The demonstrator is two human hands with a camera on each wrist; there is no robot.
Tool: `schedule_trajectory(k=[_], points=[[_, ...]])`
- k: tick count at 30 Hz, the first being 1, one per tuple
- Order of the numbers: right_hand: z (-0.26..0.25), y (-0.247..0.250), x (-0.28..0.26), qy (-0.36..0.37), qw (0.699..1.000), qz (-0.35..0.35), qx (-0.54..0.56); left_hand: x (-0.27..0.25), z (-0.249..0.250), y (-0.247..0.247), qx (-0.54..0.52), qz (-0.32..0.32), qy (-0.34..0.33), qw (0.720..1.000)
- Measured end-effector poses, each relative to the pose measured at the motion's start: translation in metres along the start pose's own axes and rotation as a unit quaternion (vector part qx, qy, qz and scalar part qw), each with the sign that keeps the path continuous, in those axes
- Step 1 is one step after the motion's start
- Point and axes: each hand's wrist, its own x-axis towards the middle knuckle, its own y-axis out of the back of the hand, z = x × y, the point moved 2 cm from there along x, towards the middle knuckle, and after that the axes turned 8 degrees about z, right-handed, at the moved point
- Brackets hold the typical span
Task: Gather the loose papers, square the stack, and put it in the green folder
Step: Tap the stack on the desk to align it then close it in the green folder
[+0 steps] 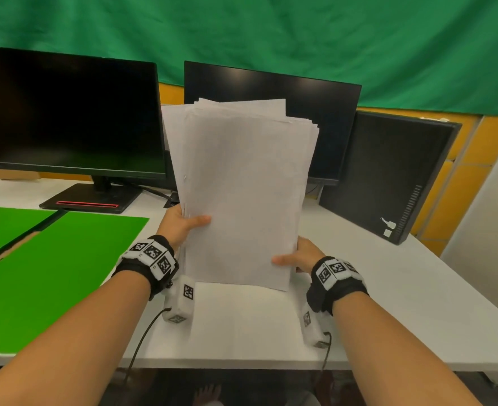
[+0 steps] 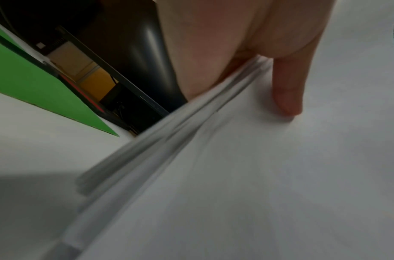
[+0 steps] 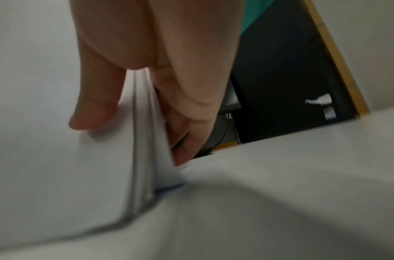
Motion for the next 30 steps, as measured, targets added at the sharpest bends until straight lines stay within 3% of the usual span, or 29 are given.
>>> schedule_trajectory(k=[2,5,11,17,22,23,25,27,29,30], points=[[0.007,0.001,0.001,-0.01,0.999,0.011,-0.05,-0.002,-0.001,0.001,-0.014,-0.002,0.0,1.0],[0.002,0.006,0.003,0.045,0.995,0.087,0.0,-0.002,0.004,0.002,-0.038,-0.011,-0.01,0.999],[-0.009,0.002,-0.002,0.063,0.992,0.045,0.102,0.001,0.02,0.003,-0.028,-0.035,-0.03,0.999],[-0.046,0.007,-0.01,0.103,0.966,0.111,0.21,0.001,0.02,0.001,-0.006,-0.028,-0.036,0.999],[-0.072,0.015,-0.013,0.122,0.956,0.178,0.2,-0.002,0.03,0.0,0.067,-0.045,-0.041,0.996],[-0.075,0.02,-0.012,0.132,0.951,0.211,0.184,-0.001,0.036,0.0,0.075,-0.012,-0.069,0.995],[-0.09,0.033,-0.015,0.164,0.942,0.269,0.114,0.003,0.056,0.006,0.102,0.118,-0.173,0.972],[-0.108,0.044,-0.019,0.219,0.927,0.301,-0.051,0.004,0.082,0.011,0.186,0.215,-0.296,0.912],[-0.125,0.044,-0.025,0.289,0.861,0.308,-0.284,0.002,0.101,0.007,0.29,0.187,-0.361,0.867],[-0.13,0.042,-0.026,0.32,0.828,0.298,-0.351,0.003,0.105,0.003,0.308,0.127,-0.361,0.871]])
